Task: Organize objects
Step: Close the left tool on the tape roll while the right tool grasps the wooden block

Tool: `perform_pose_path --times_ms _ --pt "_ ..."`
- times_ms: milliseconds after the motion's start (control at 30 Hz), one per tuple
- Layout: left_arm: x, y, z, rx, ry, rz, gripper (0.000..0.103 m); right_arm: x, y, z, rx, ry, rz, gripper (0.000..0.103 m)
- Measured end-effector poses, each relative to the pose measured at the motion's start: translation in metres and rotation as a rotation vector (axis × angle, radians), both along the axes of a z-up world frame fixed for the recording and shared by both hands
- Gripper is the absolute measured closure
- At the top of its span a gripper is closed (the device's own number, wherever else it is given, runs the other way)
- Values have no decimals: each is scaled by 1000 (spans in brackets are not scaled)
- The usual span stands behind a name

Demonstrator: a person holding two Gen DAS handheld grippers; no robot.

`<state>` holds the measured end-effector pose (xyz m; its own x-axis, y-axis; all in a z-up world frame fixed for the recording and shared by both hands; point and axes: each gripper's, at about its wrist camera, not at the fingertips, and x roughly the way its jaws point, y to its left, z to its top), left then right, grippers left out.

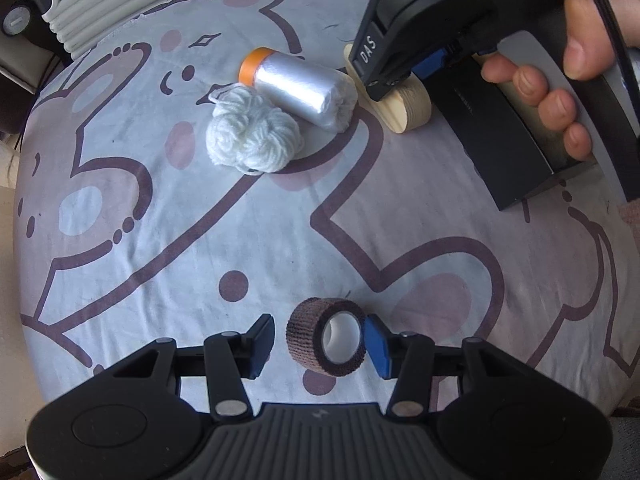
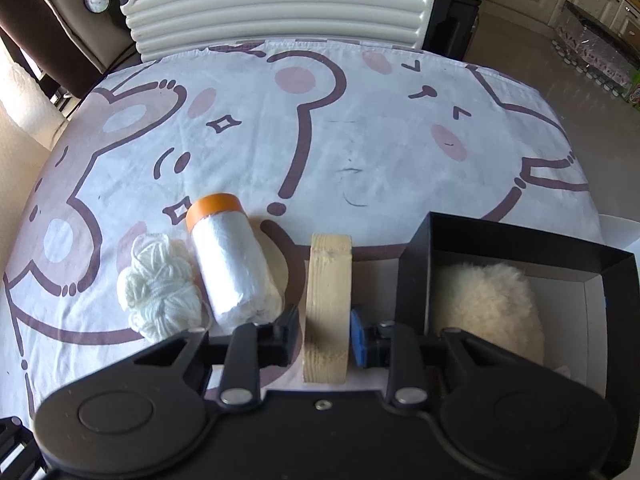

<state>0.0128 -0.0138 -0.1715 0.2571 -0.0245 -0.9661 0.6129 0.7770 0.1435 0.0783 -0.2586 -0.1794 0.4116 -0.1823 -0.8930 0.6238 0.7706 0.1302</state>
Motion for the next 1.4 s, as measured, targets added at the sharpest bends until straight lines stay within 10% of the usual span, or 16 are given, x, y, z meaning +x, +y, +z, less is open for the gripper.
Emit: perform_pose_path --times_ms 933,1400 --pt "6 2 -14 69 26 35 60 -18 28 0 60 83 133 79" --pt "16 12 25 -2 -135 199 60 -30 31 23 29 36 120 80"
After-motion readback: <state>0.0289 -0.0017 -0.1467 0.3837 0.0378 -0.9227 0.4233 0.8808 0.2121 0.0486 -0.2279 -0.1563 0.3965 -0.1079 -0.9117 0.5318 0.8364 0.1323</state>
